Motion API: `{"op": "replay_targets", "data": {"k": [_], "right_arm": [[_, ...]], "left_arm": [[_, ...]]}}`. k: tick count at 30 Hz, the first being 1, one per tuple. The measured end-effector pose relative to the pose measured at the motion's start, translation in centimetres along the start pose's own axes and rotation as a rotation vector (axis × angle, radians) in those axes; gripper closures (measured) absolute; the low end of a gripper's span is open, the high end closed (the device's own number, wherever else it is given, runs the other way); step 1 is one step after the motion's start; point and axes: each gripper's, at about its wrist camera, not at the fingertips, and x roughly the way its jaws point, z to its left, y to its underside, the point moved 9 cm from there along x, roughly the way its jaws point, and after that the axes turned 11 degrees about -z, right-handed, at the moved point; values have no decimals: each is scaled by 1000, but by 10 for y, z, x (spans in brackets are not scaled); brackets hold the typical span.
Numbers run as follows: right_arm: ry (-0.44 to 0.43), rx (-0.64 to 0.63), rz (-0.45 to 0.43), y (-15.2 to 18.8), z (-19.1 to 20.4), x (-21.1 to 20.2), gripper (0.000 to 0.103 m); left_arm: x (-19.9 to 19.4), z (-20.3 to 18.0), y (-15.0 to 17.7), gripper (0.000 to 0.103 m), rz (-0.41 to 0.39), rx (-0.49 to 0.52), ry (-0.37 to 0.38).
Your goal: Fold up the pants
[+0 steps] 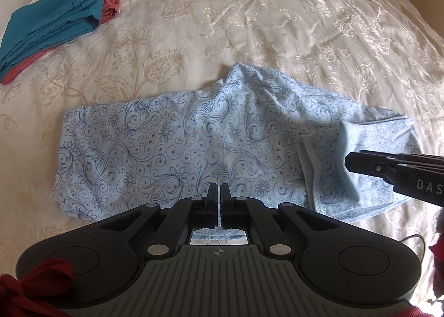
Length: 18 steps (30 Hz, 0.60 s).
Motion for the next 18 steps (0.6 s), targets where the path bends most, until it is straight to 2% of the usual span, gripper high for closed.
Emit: {"op": "replay_targets", "data": {"k": [1,3,7,12,18], "right_arm": [[-12,7,-4,-1,0,-2,63],[-28,17,-16,-4,-5,-8,56],[8,42,-42,-11,-29,-24,56],[110,81,-61,-14,-77,-42,56],[138,92,-48,-9,-104,-52,56]], "left_arm": [[0,-3,-3,100,-4,-2,4],[2,-12,-9,100,-10,-4,16],[6,-35,-20,100,-20,1,45],[17,-74,-26,100,-22,28,101],[23,-117,-23,100,-106,115,165]]}}
